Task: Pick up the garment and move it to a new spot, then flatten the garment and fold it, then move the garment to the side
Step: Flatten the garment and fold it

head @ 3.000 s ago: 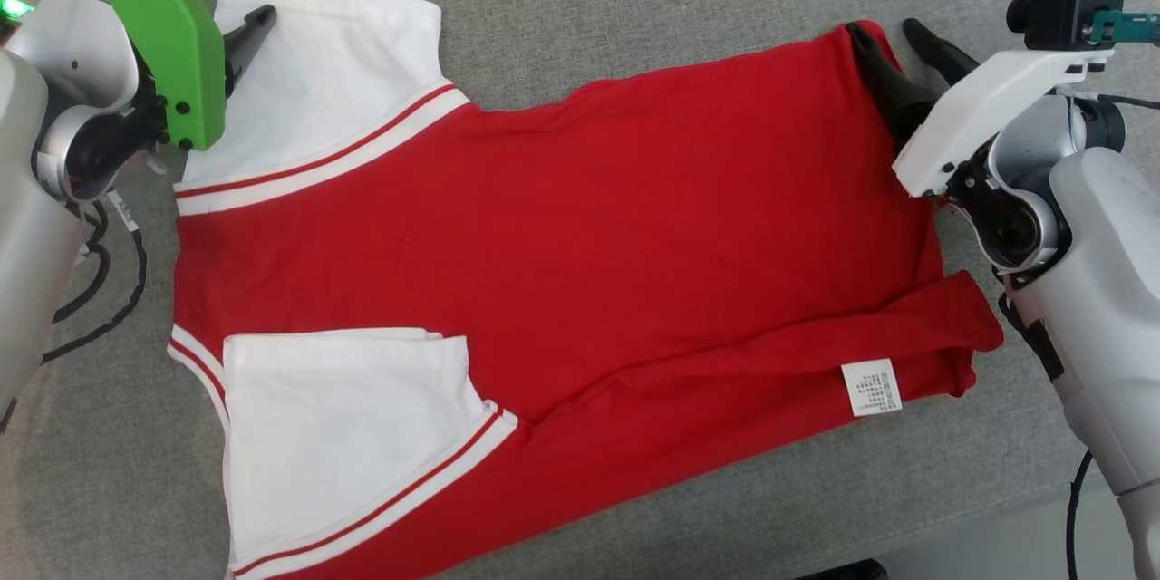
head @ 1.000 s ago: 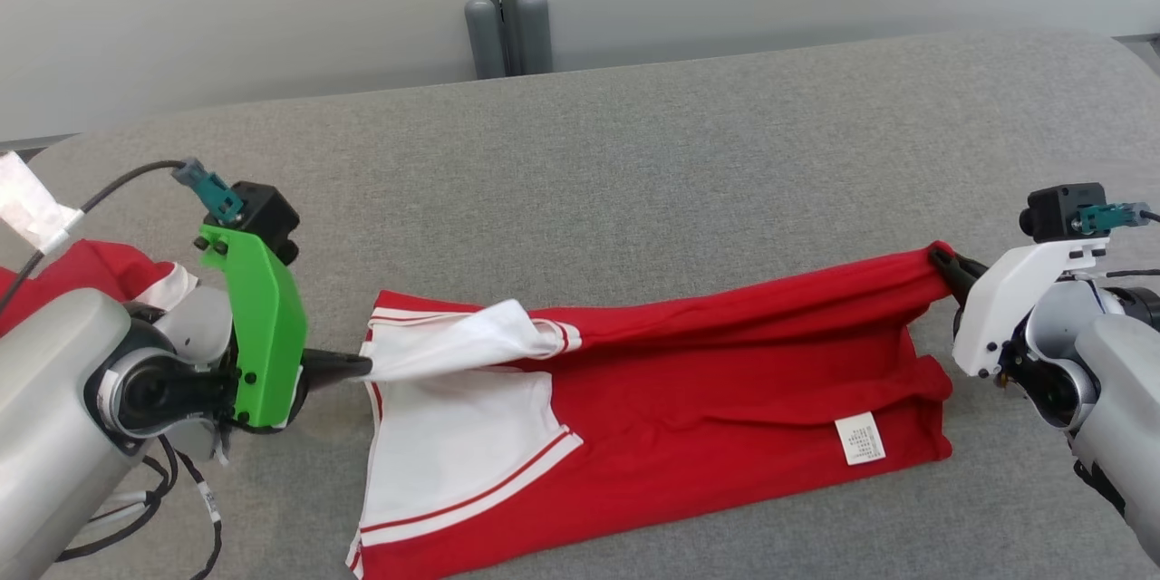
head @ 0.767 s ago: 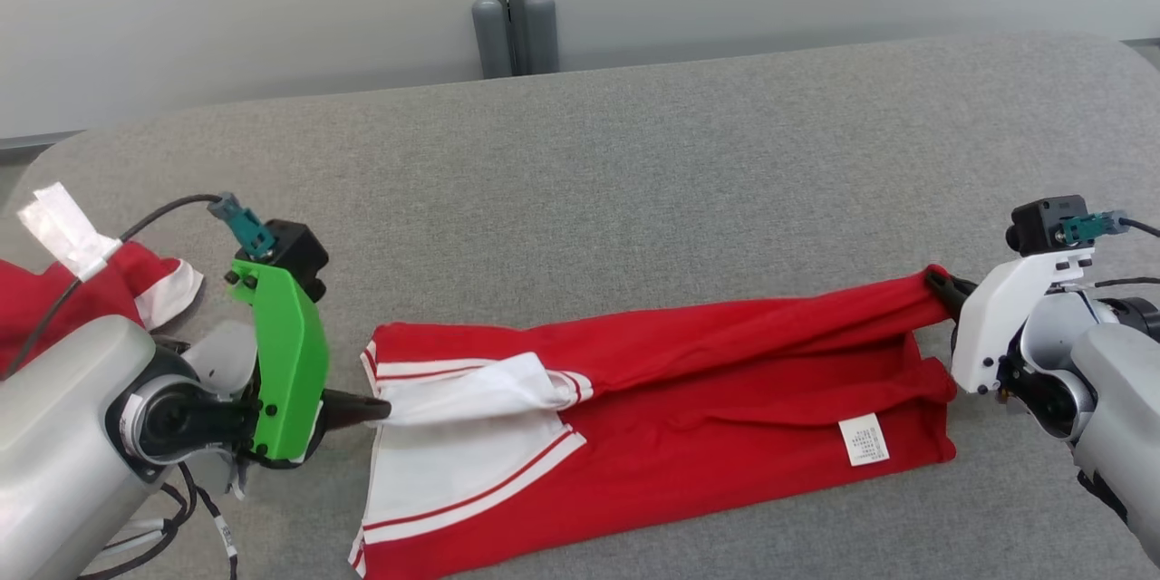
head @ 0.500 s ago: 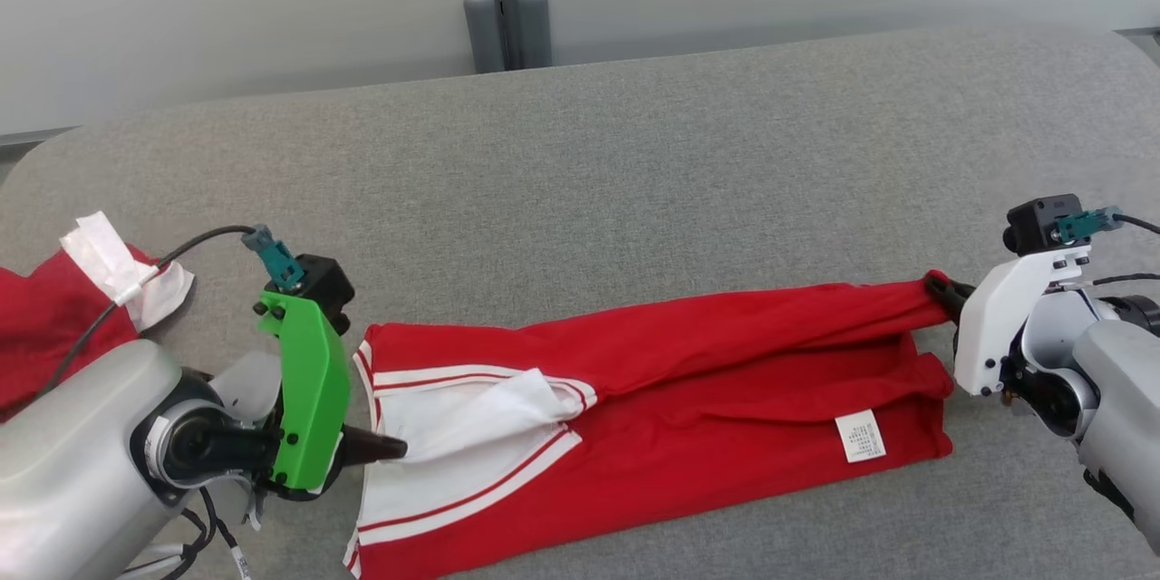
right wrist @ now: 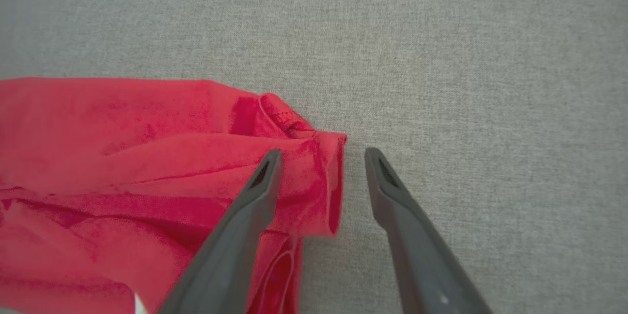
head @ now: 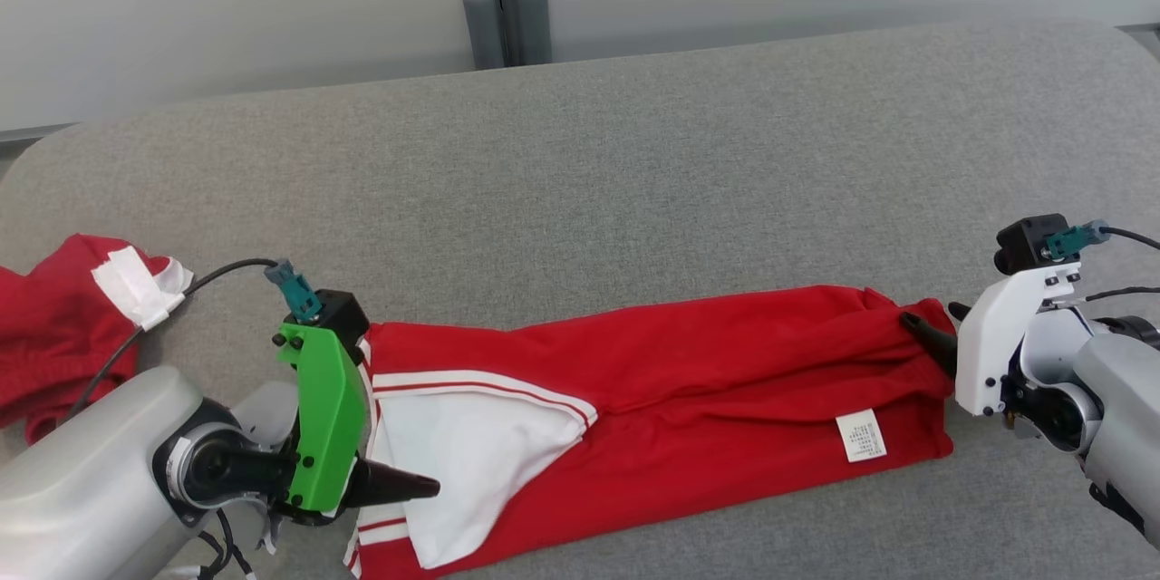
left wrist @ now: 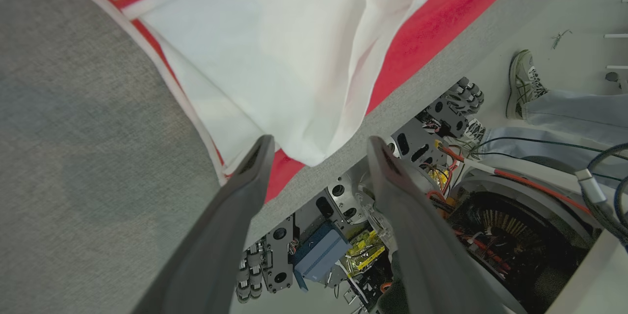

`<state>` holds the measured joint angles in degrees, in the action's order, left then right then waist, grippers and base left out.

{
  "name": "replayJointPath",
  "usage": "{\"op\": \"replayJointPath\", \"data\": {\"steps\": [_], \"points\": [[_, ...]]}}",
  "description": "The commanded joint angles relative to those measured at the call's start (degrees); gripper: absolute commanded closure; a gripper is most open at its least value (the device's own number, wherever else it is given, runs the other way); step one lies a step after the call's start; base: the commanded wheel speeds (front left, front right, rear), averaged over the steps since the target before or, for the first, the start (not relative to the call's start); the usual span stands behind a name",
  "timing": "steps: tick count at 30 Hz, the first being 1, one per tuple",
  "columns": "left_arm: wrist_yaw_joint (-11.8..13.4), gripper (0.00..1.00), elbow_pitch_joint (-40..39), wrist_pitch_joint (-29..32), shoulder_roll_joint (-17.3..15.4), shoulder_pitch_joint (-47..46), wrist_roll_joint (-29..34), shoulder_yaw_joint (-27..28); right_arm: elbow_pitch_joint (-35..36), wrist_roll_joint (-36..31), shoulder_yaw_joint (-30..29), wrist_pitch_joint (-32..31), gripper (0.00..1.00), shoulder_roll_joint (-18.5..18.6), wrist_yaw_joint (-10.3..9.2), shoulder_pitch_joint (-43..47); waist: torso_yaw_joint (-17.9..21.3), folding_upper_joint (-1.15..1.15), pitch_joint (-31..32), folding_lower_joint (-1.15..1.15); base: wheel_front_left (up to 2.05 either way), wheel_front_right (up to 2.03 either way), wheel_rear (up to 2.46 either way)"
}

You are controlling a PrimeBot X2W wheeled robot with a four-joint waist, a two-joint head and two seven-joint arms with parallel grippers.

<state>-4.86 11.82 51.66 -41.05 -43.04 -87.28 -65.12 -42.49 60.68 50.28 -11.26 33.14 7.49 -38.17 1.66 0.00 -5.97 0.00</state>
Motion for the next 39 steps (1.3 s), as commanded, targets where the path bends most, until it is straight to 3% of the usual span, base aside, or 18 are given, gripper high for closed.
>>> {"op": "replayJointPath", "data": {"steps": [1, 8, 14, 20, 25, 30, 32, 35, 39], "points": [[-0.28, 0.0, 0.23, -0.74, -0.08, 0.53, -0.48, 0.62, 0.45, 0.94, 0.08, 0.45, 0.0, 0.63, 0.01, -0.27, -0.19, 0.0, 0.8, 0.0, 0.0, 0.0, 0.0], [-1.01, 0.0, -0.41, -9.01, -1.47, -1.81, 3.93, 4.14, 3.58, 3.04, -2.17, 7.78, 0.0, 2.96, 0.01, -0.75, -1.0, 0.0, 3.64, 0.0, 0.0, 0.0, 0.0], [0.77, 0.0, -0.51, -27.45, -2.38, -0.09, 11.88, 9.33, 6.13, 0.39, -6.51, 22.24, 0.0, 2.77, 0.01, 0.93, -1.59, 0.0, 4.95, 0.0, 0.0, 0.0, 0.0], [5.89, 0.0, -2.12, -46.16, -3.16, 5.37, 17.79, 13.84, 7.75, -3.96, -15.17, 26.45, 0.0, 0.53, 0.01, 4.94, -2.4, 0.0, 5.44, 0.0, 0.0, 0.0, 0.0], [13.21, 0.0, -4.58, -62.19, -2.98, 12.55, 20.16, 18.61, 13.28, -14.46, -31.46, 26.41, 0.0, -4.86, 0.01, 13.2, -3.04, 0.0, 5.45, 0.0, 0.0, 0.0, 0.0], [18.42, 0.0, -8.42, -66.74, -0.93, 19.91, 23.98, 23.2, 19.72, -23.39, -42.39, 26.44, 0.0, -10.92, 0.01, 23.01, -3.8, 0.0, 5.08, 0.0, 0.0, 0.0, 0.0], [20.32, 0.0, -10.71, -66.96, 1.26, 22.72, 27.59, 27.77, 21.55, -25.66, -45.33, 26.44, 0.0, -12.84, 0.01, 26.14, -3.85, 0.0, 4.79, 0.0, 0.0, 0.0, 0.0], [21.02, 0.0, -13.03, -66.81, 5.13, 28.66, 32.71, 34.65, 22.89, -28.18, -47.98, 26.44, 0.0, -15.24, 0.01, 29.34, -3.46, 0.0, 4.45, 0.0, 0.0, 0.0, 0.0], [18.71, 0.0, -14.88, -66.77, 11.55, 36.5, 38.36, 42.55, 23.61, -29.94, -49.38, 26.45, 0.0, -17.83, 0.01, 32.59, -2.95, 0.0, 4.33, 0.0, 0.0, 0.0, 0.0]]}}
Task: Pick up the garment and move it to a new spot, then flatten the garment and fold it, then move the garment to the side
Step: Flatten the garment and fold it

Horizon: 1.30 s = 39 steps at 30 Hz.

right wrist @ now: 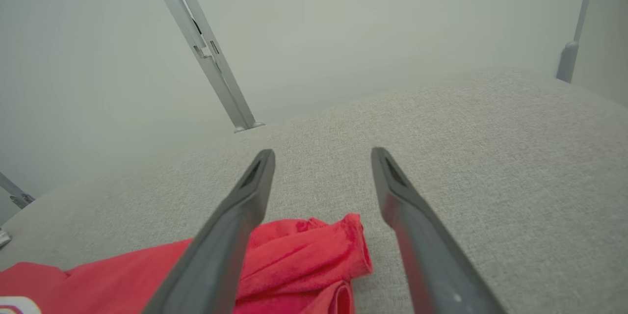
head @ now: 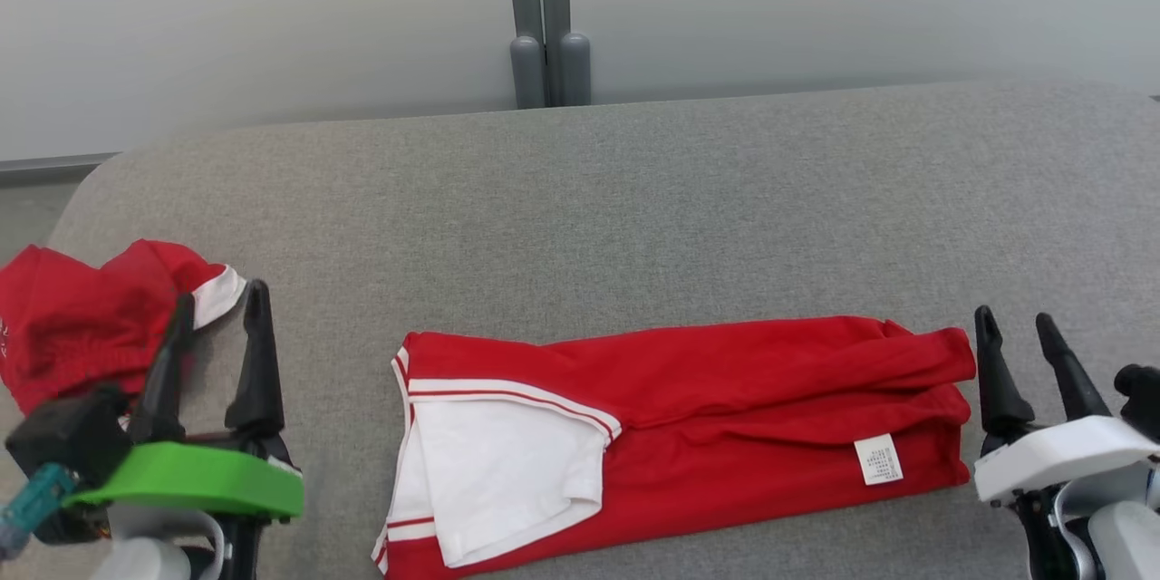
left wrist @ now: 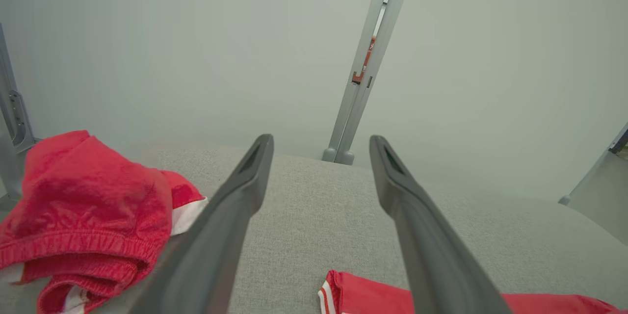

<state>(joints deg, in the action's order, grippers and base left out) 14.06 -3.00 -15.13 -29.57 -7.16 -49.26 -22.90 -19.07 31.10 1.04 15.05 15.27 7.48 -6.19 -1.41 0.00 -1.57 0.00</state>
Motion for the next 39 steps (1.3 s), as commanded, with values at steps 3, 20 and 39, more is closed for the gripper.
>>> {"op": "replayJointPath", "data": {"steps": [3, 20, 39], "points": [[-2.31, 0.0, -0.35, 0.02, 4.36, 4.27, 4.15, 4.01, 0.52, -1.09, -0.39, 0.15, 0.0, -1.13, 0.03, 1.68, 0.34, 0.0, -0.33, 0.0, 0.0, 0.0, 0.0], [-10.75, 0.0, 4.64, 0.0, 14.26, 5.75, 13.37, 8.71, -9.08, -0.12, 0.15, -10.06, 0.0, -1.3, 0.02, -3.67, -0.75, 0.0, -1.78, 0.0, 0.0, 0.0, 0.0], [-13.02, 0.0, 8.3, 0.0, 15.75, 3.94, 16.05, 9.57, -25.11, 16.05, -0.68, -17.41, 0.0, -2.74, 0.02, -10.25, -5.04, 0.0, -3.17, 0.0, 0.0, 0.0, 0.0]]}}
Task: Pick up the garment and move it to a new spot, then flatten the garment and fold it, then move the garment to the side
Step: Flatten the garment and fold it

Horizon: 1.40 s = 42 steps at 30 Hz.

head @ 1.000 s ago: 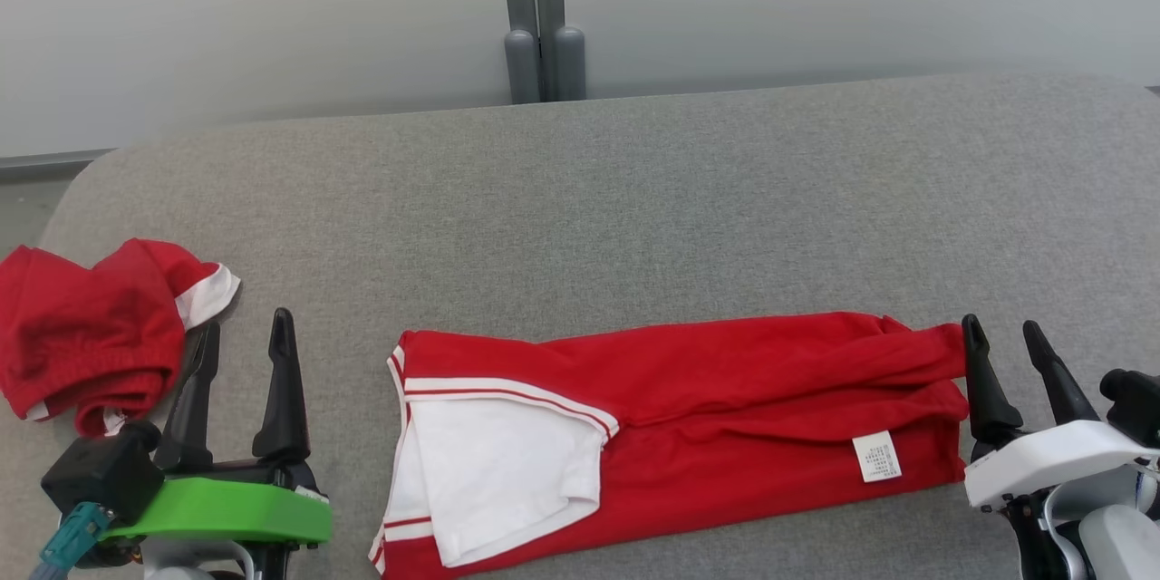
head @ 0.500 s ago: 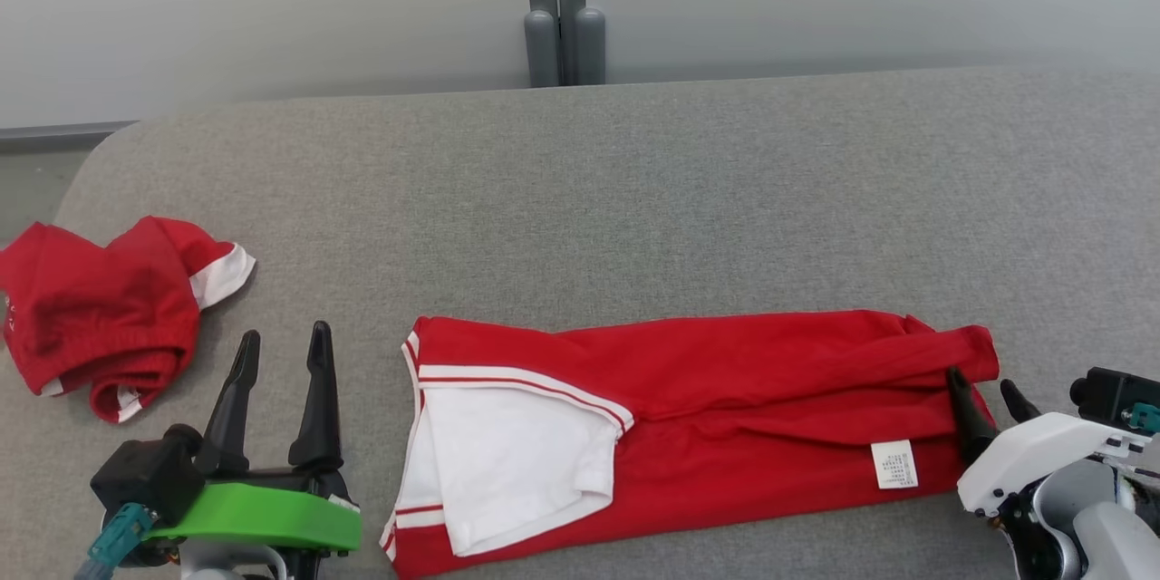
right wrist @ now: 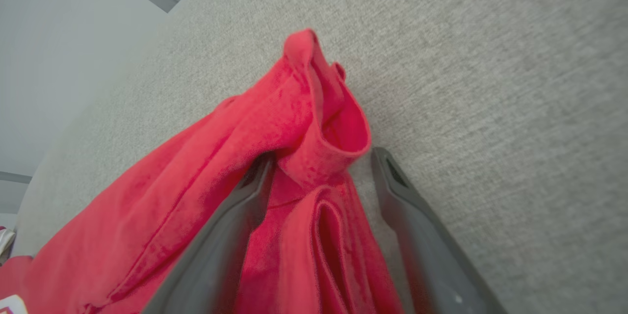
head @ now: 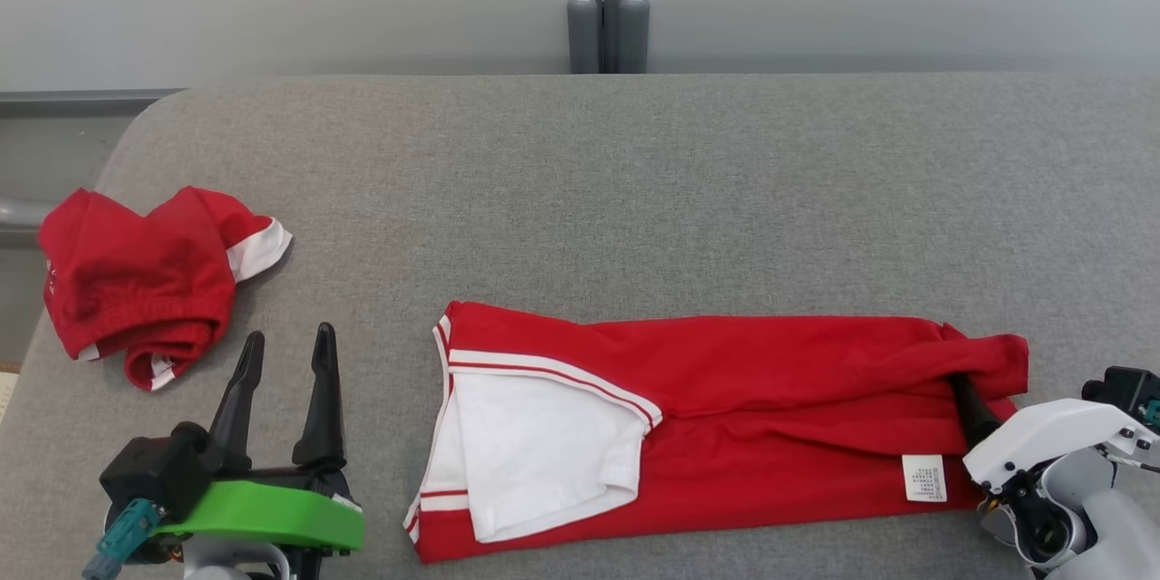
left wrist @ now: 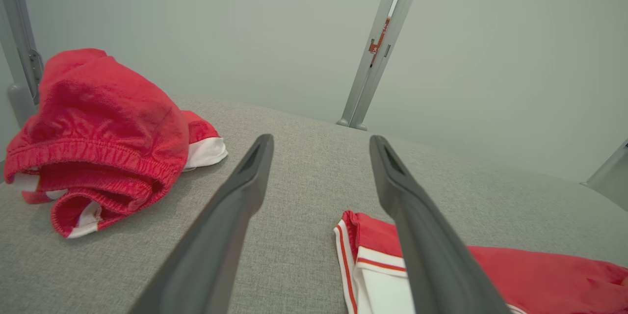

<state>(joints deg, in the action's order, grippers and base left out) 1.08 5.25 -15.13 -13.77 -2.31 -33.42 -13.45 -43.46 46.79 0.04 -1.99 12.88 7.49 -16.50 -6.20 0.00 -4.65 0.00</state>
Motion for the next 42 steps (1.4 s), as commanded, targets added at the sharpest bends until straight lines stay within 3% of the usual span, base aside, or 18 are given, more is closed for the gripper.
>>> {"op": "replayJointPath", "data": {"steps": [1, 2, 3, 4, 5, 17, 23, 27, 33, 42], "points": [[-0.02, 0.0, 0.17, 0.0, -0.09, -0.82, 0.13, 0.08, -1.03, 0.99, 0.79, -0.62, 0.0, -0.33, 0.01, 0.19, -0.45, 0.0, -0.15, 0.0, 0.0, 0.0, 0.0], [-0.05, 0.0, 0.23, 0.0, -0.14, -0.82, 0.1, 0.04, -1.12, 1.42, 1.34, -0.89, 0.0, -0.37, 0.01, 0.31, -0.59, 0.0, -0.2, 0.0, 0.0, 0.0, 0.0], [-0.07, 0.0, 0.27, 0.0, -0.18, -0.85, 0.07, 0.03, -1.07, 2.17, 1.89, -0.99, 0.58, -0.36, 0.01, 0.49, -0.75, 0.0, -0.26, 0.0, 0.0, 0.0, 0.0], [-0.08, 0.0, 0.32, 0.0, -0.19, -0.89, 0.03, 0.03, -0.97, 2.66, 2.28, -0.84, 0.88, -0.35, 0.01, 0.63, -0.85, 0.0, -0.3, 0.0, 0.0, 0.0, 0.0], [-0.06, 0.0, 0.37, 0.0, -0.17, -0.9, -0.03, 0.05, -0.74, 3.19, 2.73, -0.57, 1.0, -0.26, 0.01, 0.75, -0.93, 0.0, -0.33, 0.0, 0.0, 0.0, 0.0], [-0.03, 0.0, 1.28, 0.01, 0.54, -0.44, -0.28, 0.09, 3.73, 7.92, 6.22, 5.82, 1.0, 5.25, 0.01, -0.48, 0.49, 0.0, 0.41, 0.0, 0.0, 0.0, 0.0], [0.1, 0.0, 1.42, 0.0, 0.65, -0.2, -0.19, 0.26, 2.68, 7.66, 6.03, 7.6, 1.0, 9.81, 0.01, -1.7, 1.28, 0.0, 0.94, 0.0, 0.0, 0.0, 0.0], [0.03, 0.0, 1.66, 0.0, 0.97, 0.38, -0.3, 0.4, 5.09, 7.08, 7.2, 8.02, 1.0, 10.82, 0.01, -1.4, 1.52, 0.0, 1.85, 0.0, 0.0, 0.0, 0.0], [0.4, 0.0, 1.51, 0.0, 1.19, 1.49, 0.15, 1.19, 15.04, 7.21, 9.33, 7.36, 1.0, 8.98, 0.01, 0.34, 1.54, 0.0, 3.27, 0.0, 0.0, 0.0, 0.0], [-0.1, 0.0, 2.13, 0.0, 1.93, 0.91, 0.65, 0.74, 29.92, 8.39, 14.04, 1.75, 1.0, 1.73, 0.01, 2.12, -0.52, 0.0, 3.07, 0.0, 0.0, 0.0, 0.0]]}}
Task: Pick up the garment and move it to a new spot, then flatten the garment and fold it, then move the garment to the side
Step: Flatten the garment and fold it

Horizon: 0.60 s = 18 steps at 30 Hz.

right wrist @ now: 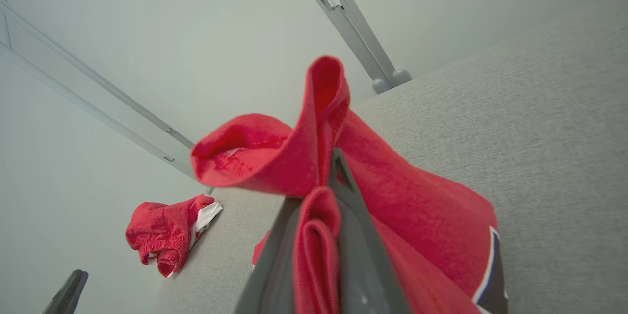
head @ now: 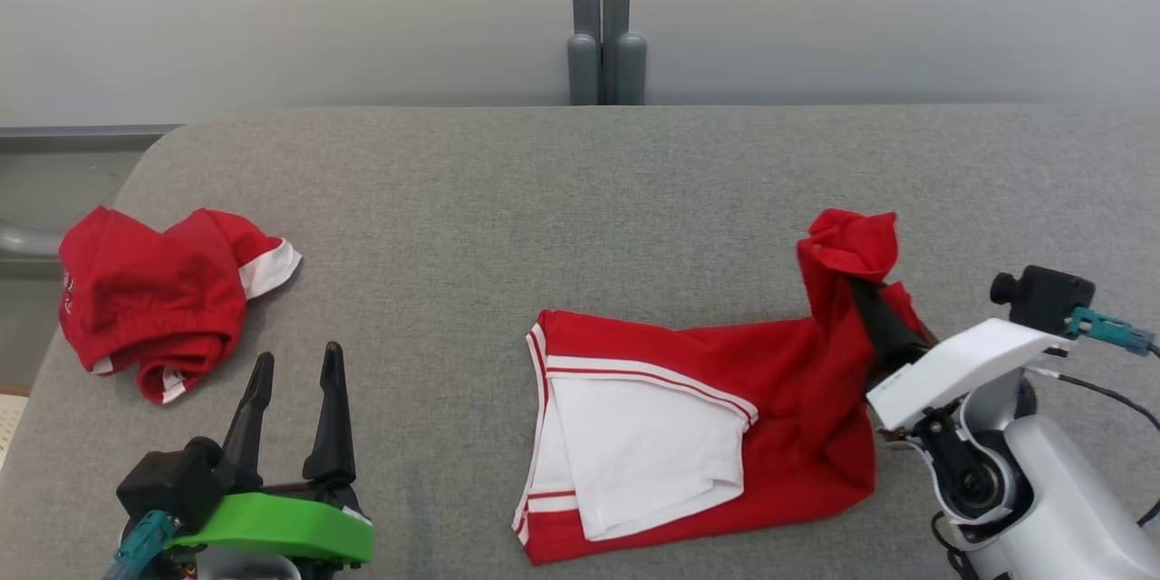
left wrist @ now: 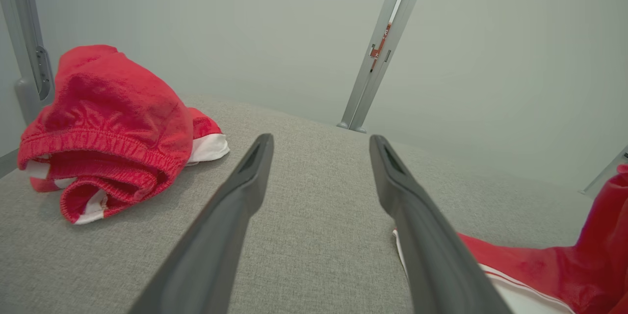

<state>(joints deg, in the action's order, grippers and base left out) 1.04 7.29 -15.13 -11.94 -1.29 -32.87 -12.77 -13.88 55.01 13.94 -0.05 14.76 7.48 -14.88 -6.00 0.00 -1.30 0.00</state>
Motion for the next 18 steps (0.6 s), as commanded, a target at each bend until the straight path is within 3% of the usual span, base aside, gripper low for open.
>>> {"op": "replayJointPath", "data": {"steps": [1, 10, 18], "points": [[-0.15, 0.0, 0.18, 0.01, 0.23, -0.3, 0.1, -0.02, 0.85, 0.18, 0.44, -0.67, 1.0, -0.76, 0.03, 0.43, -1.13, 0.0, -0.4, 0.0, 0.0, 0.0, 0.0], [-1.34, 0.0, 2.72, 0.01, 1.34, -2.29, 0.72, -1.38, -0.14, -1.45, 4.24, -3.21, 1.0, -7.7, 0.03, 0.24, -6.82, 0.0, -1.38, 0.0, 0.0, 0.0, 0.0], [-2.35, 0.0, 4.8, 0.03, 1.93, -4.02, 0.98, -2.69, -6.39, -0.82, 7.61, -1.53, 1.0, -10.75, 0.03, -1.94, -10.82, 0.0, -2.12, 0.0, 0.0, 0.0, 0.0]]}}
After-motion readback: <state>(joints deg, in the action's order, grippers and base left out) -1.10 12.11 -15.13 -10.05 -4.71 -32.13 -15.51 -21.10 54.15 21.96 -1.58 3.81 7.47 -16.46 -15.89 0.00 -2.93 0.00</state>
